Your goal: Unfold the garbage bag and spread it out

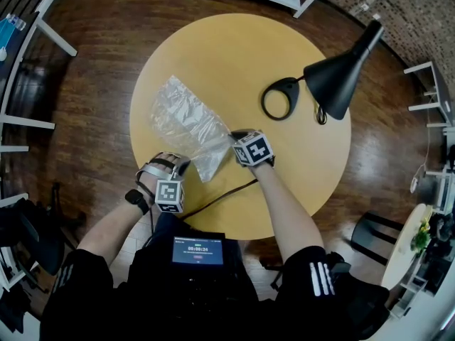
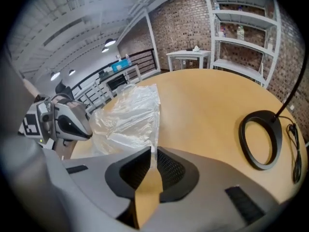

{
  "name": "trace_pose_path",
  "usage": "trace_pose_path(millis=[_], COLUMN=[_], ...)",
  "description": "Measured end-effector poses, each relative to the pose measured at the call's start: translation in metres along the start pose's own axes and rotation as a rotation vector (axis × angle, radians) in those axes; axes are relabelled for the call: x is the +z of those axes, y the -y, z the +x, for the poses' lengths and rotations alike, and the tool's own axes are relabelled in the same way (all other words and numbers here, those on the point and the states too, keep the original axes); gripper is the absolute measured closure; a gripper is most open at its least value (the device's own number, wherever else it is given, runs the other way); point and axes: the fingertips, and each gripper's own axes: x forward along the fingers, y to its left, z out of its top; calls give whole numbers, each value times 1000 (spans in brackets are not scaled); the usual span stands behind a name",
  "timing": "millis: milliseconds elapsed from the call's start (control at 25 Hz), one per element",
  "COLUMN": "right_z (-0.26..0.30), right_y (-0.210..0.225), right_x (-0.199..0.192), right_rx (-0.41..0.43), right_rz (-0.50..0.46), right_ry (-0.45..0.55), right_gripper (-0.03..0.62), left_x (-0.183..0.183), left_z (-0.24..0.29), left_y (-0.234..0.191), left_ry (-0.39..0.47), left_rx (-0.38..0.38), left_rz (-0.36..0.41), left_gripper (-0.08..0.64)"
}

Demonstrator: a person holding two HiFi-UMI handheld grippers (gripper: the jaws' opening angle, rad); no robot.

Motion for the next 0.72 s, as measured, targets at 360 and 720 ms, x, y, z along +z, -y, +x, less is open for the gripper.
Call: trace_pose_path(millis=[360,720], right_z=[-39,-21], right_y=[-8,-37], right_x=[10,-51], right_rx=[-6,167], right_rz=[433,801], right_ry=[195,144], right_gripper=[352,347], left_x=[53,75], left_z=[-23,-11], left_y=[-21,13], left_ry=[122,172], left_rx=[2,-91], left_rz=[-87,53], left_gripper=[560,478])
